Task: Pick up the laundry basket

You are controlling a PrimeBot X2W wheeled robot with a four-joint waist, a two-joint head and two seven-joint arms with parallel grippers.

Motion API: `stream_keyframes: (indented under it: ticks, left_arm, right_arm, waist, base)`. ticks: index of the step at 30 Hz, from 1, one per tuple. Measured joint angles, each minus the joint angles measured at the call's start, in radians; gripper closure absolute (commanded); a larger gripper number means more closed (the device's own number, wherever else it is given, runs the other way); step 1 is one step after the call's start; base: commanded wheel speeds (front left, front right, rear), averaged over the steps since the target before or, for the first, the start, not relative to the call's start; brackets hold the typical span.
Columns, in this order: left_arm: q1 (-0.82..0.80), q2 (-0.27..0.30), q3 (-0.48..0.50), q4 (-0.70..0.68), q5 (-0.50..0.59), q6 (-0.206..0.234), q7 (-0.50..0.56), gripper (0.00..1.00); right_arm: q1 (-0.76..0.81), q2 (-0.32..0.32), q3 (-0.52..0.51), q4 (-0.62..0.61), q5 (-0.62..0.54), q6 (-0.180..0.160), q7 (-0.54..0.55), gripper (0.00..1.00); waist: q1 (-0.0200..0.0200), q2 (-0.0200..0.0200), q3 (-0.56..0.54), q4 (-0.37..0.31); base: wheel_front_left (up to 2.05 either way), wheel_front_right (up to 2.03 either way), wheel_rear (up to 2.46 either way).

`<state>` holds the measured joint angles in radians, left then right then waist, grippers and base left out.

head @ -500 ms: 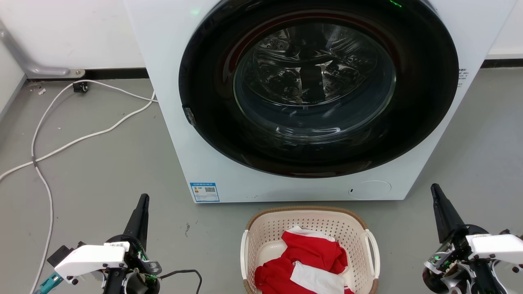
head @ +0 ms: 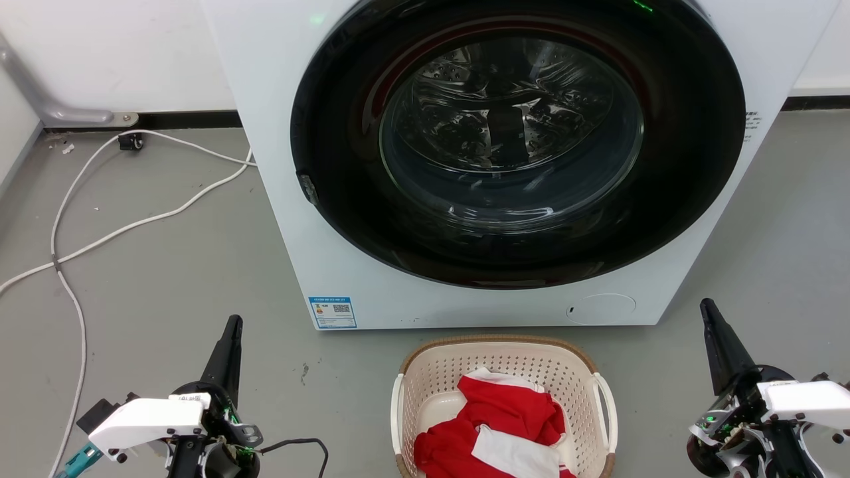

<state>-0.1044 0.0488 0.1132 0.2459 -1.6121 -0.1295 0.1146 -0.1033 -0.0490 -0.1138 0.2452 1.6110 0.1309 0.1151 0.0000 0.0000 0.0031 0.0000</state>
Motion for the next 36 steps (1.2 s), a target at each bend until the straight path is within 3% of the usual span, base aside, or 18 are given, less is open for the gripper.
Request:
stream_keyframes:
  ticks: [7,8,18,23,36]
  left_arm:
    - [0.000,0.000,0.000,0.000,0.000,0.000,0.000,1.00]
    - [0.000,0.000,0.000,0.000,0.000,0.000,0.000,0.00]
    - [0.044,-0.007,-0.013,0.026,0.027,0.002,-0.028,0.00]
    - [0.044,-0.006,-0.013,0.006,0.108,0.004,-0.052,0.00]
    - [0.044,-0.006,-0.063,-0.070,0.382,0.072,-0.109,0.00]
  right_arm:
    - [0.000,0.000,0.000,0.000,0.000,0.000,0.000,1.00]
    - [0.000,0.000,0.000,0.000,0.000,0.000,0.000,0.00]
    - [0.046,0.003,0.006,0.035,-0.034,0.000,-0.027,0.00]
    - [0.047,0.003,0.004,0.006,-0.135,0.000,-0.050,0.00]
    - [0.065,0.003,0.026,-0.088,-0.446,0.000,-0.108,0.00]
  waist:
    - [0.0000,0.0000,0.000,0.000]
    - [0.0001,0.0000,0.000,0.000]
    - [0.0000,0.0000,0.001,0.000]
    - [0.0001,0.0000,0.003,0.000]
    - [0.0000,0.0000,0.008,0.000]
  base:
    - [0.00,0.00,0.00]
    - [0.00,0.00,0.00]
    - [0.00,0.00,0.00]
    - [0.00,0.00,0.00]
    - [0.00,0.00,0.00]
